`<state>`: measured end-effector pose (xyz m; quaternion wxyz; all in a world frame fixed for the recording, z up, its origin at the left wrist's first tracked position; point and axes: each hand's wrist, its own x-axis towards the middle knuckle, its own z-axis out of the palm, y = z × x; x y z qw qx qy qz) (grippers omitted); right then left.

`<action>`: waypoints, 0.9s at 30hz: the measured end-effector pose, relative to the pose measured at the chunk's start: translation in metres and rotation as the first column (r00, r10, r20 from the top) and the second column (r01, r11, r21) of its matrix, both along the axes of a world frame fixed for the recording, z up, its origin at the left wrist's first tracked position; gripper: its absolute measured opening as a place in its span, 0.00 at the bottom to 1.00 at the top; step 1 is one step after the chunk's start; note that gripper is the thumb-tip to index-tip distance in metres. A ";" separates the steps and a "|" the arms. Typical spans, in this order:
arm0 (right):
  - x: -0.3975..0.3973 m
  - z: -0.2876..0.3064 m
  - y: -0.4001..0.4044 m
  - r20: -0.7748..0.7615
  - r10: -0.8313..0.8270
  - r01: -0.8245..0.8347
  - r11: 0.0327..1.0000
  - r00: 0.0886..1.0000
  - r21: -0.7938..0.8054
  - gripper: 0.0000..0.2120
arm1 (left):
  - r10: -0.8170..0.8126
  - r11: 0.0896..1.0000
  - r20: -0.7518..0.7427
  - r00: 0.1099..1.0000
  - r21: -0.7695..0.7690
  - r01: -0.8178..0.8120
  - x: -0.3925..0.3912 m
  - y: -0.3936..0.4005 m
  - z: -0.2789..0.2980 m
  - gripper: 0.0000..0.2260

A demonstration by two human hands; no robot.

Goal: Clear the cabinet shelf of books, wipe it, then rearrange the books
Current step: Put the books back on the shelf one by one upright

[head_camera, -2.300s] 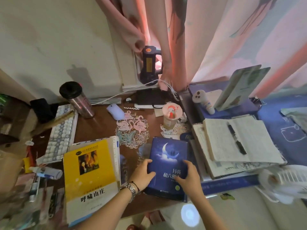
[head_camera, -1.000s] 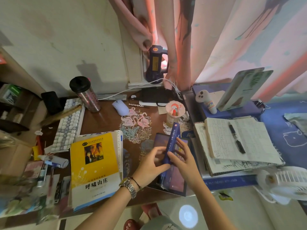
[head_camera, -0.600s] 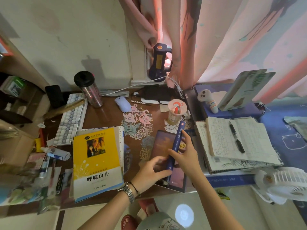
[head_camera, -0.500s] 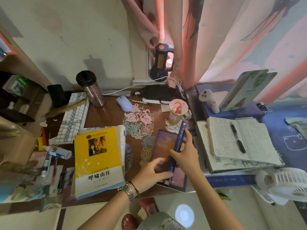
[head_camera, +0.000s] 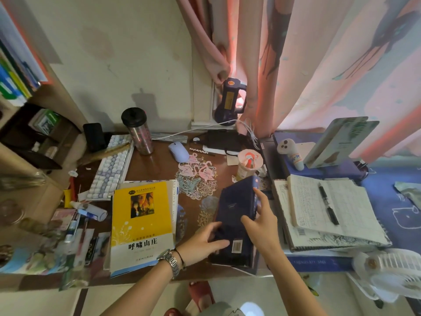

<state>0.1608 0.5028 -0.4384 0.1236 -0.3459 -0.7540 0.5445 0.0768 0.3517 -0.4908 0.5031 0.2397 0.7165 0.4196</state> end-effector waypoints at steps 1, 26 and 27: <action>-0.002 0.006 0.000 -0.035 0.018 -0.020 0.999 0.999 -0.043 0.33 | 0.042 0.999 -0.008 0.999 0.006 -0.042 -0.005 -0.002 0.006 0.30; -0.182 0.223 -0.102 -0.580 0.462 -0.568 0.823 0.671 0.000 0.31 | 0.662 0.750 -0.581 0.473 0.506 -0.427 -0.162 -0.149 0.249 0.39; -0.189 0.235 -0.109 -0.607 0.468 -0.578 0.816 0.643 0.016 0.32 | 0.668 0.744 -0.612 0.424 0.521 -0.419 -0.166 -0.157 0.266 0.40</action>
